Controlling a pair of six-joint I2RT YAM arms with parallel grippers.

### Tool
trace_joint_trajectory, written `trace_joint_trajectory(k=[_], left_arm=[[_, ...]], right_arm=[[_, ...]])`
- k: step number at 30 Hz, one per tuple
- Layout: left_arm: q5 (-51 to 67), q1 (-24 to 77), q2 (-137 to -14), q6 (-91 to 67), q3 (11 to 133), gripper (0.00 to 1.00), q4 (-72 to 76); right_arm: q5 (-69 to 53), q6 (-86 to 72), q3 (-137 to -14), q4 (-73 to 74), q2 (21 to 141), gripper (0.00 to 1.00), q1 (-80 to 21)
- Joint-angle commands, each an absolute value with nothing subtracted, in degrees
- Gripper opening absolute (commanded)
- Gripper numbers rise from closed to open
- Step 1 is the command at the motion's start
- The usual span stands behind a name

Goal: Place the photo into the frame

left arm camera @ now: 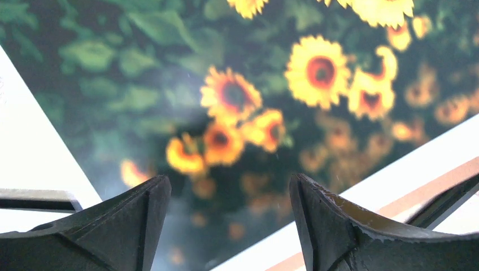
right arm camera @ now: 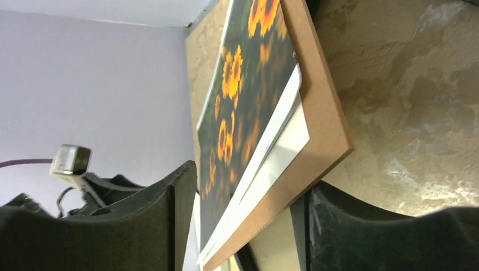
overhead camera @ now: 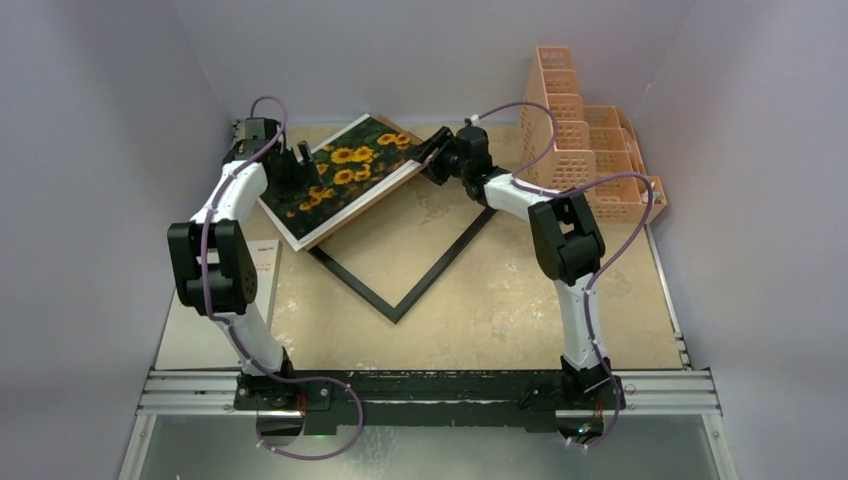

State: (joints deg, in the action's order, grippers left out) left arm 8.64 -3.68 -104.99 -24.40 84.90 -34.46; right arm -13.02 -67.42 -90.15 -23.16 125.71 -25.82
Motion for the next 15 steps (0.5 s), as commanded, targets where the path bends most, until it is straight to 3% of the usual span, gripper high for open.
trace_joint_trajectory(k=[1,6,15], left_arm=[[9.02,-3.41,-100.31,-24.74,82.57,0.80,-32.85],[9.49,-3.07,-99.40,-24.21,81.83,0.80,-33.24],[10.87,-1.20,-97.71,-23.69,78.84,0.80,-32.64]], right_arm=[[-13.53,-64.67,-94.27,-21.04,125.95,0.69,-26.07],[-11.16,-58.97,-92.48,-14.61,122.27,0.83,-26.02],[-4.98,-50.56,-81.63,-5.35,112.04,0.84,-27.63]])
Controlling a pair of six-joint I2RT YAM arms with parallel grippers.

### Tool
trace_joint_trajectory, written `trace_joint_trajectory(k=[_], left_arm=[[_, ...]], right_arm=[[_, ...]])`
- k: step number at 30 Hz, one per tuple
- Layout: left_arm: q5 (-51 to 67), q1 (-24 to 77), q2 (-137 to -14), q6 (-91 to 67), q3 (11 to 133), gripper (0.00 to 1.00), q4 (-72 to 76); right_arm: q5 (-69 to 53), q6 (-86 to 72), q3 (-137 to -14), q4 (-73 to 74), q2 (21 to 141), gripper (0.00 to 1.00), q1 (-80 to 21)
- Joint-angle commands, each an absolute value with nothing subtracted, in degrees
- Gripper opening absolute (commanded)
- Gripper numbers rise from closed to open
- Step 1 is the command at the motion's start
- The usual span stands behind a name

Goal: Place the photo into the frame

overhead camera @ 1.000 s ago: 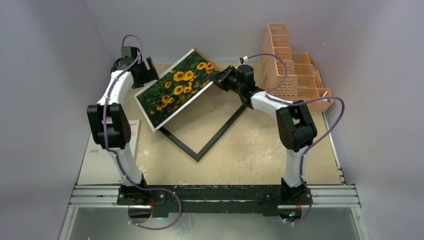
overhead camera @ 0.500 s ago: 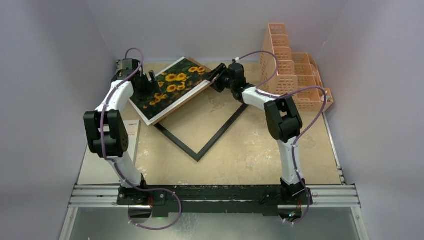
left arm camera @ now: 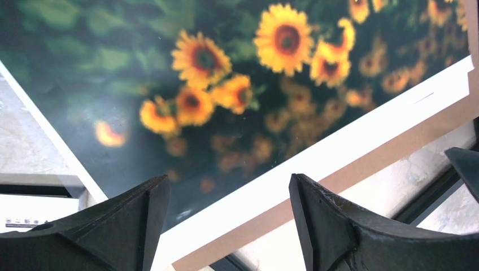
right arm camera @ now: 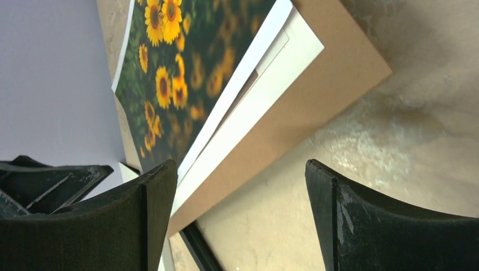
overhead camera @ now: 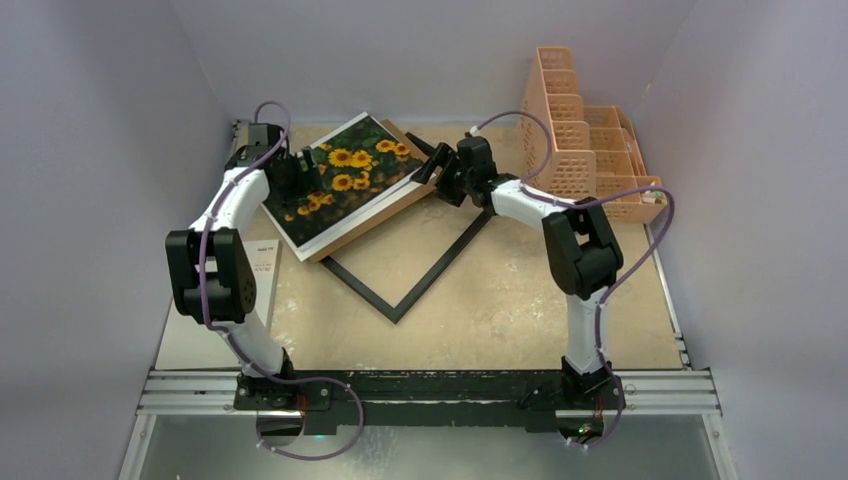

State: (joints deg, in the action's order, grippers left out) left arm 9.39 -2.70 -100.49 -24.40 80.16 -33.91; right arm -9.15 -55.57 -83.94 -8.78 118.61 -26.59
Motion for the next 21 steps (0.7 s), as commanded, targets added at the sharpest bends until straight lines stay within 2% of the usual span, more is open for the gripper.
trace_joint_trajectory(k=[1,8,14,21], left_arm=[[10.99,-0.89,-97.72,-23.71,78.64,0.80,-32.57],[14.48,2.94,-96.42,-23.13,76.86,0.80,-31.78],[18.05,7.55,-94.67,-24.43,70.23,0.78,-27.51],[17.46,13.26,-95.27,-28.07,62.45,0.72,-18.13]], right_arm=[[-4.86,-49.65,-80.93,-4.58,111.62,0.83,-28.31],[-5.30,-43.84,-78.89,-0.18,111.25,0.65,-33.13],[-7.09,-39.26,-79.06,3.38,114.62,0.55,-35.89],[-5.39,-35.09,-78.35,5.69,117.29,0.51,-38.41]])
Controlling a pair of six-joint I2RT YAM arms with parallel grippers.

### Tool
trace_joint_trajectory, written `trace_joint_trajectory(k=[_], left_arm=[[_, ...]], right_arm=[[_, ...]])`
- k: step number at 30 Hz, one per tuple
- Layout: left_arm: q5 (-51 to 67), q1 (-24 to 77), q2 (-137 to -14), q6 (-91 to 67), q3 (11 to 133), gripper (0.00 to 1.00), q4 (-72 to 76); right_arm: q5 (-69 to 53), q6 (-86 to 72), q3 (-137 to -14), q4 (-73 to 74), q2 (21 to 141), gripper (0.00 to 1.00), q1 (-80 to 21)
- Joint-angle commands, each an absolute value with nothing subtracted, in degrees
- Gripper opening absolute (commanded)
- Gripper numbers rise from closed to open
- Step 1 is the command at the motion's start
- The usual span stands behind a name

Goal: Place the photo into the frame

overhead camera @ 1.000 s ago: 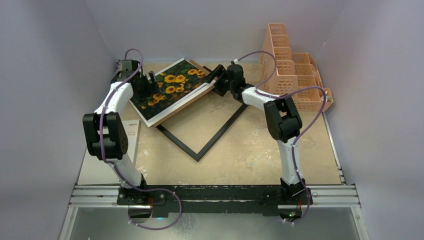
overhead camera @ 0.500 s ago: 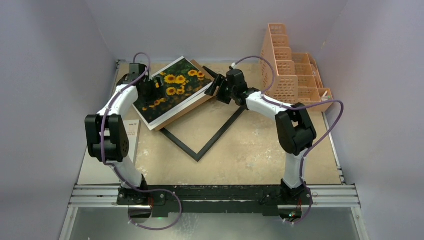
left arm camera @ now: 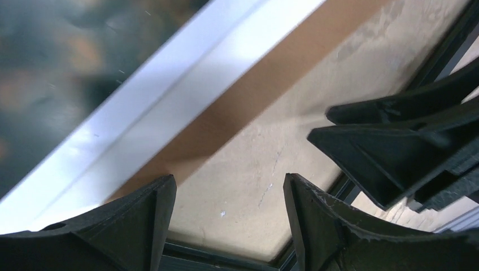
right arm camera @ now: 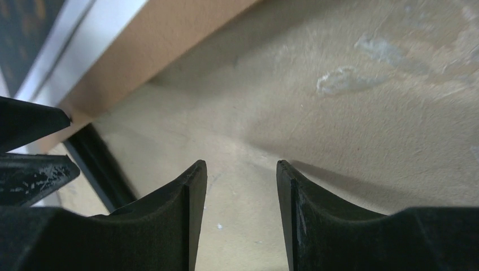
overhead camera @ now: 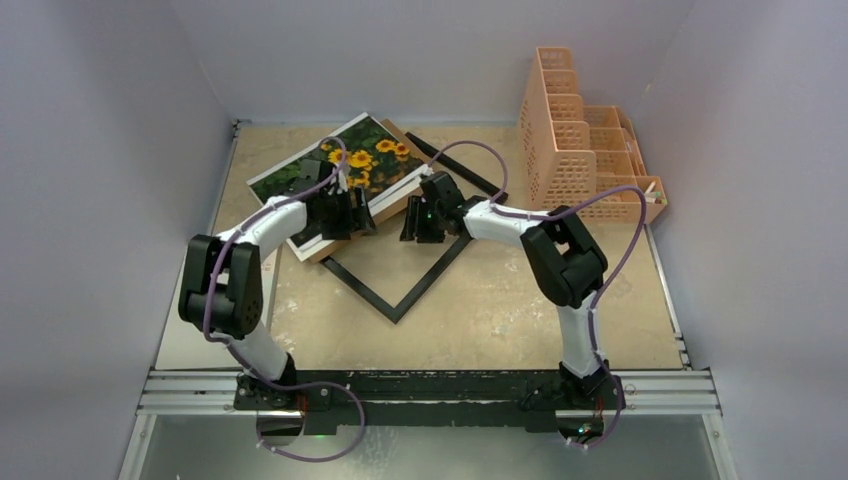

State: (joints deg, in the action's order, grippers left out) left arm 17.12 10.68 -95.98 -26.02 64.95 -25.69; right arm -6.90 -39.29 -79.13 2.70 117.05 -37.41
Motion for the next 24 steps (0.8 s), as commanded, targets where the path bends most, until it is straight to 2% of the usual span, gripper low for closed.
trace_joint_trajectory(k=[1,5,7,12,19,24], left_arm=[[16.01,14.21,-95.66,-28.23,61.82,0.72,-17.06],[10.65,16.74,-98.30,-29.71,60.87,0.72,-11.83],[5.47,17.28,-100.45,-32.44,62.14,0.73,-11.71],[0.93,19.67,-103.21,-33.41,65.33,0.73,-11.17],[-11.83,21.01,-104.88,-34.36,68.73,0.74,-16.49],[-13.10,21.01,-103.45,-34.42,70.66,0.74,-18.51]], right_arm=[[-5.30,-34.59,-77.90,6.15,117.46,0.51,-38.55],[-6.06,-32.58,-75.18,6.73,116.70,0.51,-39.01],[-6.59,-30.93,-74.00,7.63,116.17,0.52,-39.07],[-7.12,-26.68,-71.22,10.70,114.56,0.52,-39.03],[-8.78,-22.74,-66.68,14.76,111.47,0.52,-39.05],[-7.30,-21.15,-64.27,18.35,109.74,0.52,-38.94]])
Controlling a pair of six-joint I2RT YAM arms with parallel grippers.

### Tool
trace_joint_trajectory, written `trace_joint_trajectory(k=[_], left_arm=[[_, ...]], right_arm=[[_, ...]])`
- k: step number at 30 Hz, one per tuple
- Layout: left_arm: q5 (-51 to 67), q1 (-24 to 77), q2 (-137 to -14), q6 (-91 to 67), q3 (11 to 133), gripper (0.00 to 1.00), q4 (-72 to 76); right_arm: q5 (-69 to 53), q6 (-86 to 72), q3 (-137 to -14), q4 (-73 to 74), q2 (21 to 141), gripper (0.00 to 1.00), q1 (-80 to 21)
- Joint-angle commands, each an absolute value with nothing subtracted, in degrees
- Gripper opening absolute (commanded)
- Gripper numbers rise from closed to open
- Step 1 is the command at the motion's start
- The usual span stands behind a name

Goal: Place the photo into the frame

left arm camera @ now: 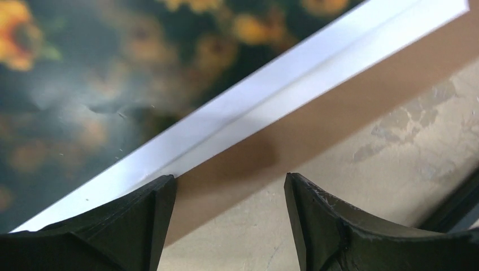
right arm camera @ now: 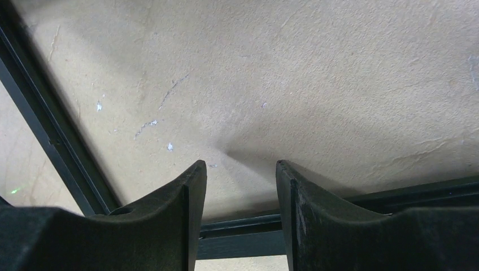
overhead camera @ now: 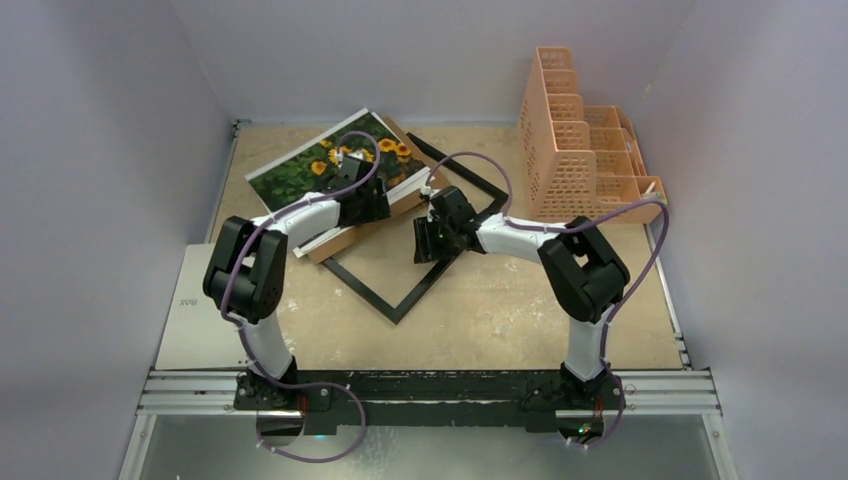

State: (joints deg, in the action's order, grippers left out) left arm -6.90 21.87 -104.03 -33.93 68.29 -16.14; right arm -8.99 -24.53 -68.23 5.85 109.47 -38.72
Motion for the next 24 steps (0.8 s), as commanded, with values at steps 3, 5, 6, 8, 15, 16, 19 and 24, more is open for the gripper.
trace_joint_trajectory(k=[3,5,6,8,15,16,19,24], left_arm=[[-9.00,21.01,-101.73,-32.96,71.68,0.74,-20.04],[-4.36,21.01,-100.51,-31.70,72.23,0.74,-21.65],[-1.84,21.01,-99.78,-31.43,71.98,0.74,-21.92],[3.14,21.09,-97.84,-30.85,70.95,0.74,-21.97],[14.82,21.43,-93.14,-27.79,65.60,0.74,-19.28],[13.89,21.42,-92.69,-27.63,65.31,0.74,-19.45],[10.01,21.45,-91.67,-27.47,65.26,0.74,-19.89],[3.74,21.44,-91.23,-28.57,66.30,0.74,-20.84]], right_arm=[[-4.98,-22.13,-62.61,19.89,108.36,0.52,-38.67],[-3.52,-22.90,-61.65,20.67,107.11,0.53,-38.23],[-2.80,-23.32,-61.29,21.08,106.65,0.53,-38.03],[-1.48,-23.99,-60.14,21.99,105.60,0.53,-37.45],[3.41,-25.52,-56.04,22.62,102.65,0.53,-33.34],[3.76,-25.46,-56.08,22.08,102.25,0.53,-32.90],[3.08,-25.94,-58.04,19.59,100.79,0.54,-32.78],[-1.70,-33.74,-61.01,6.86,98.13,0.58,-32.94]])
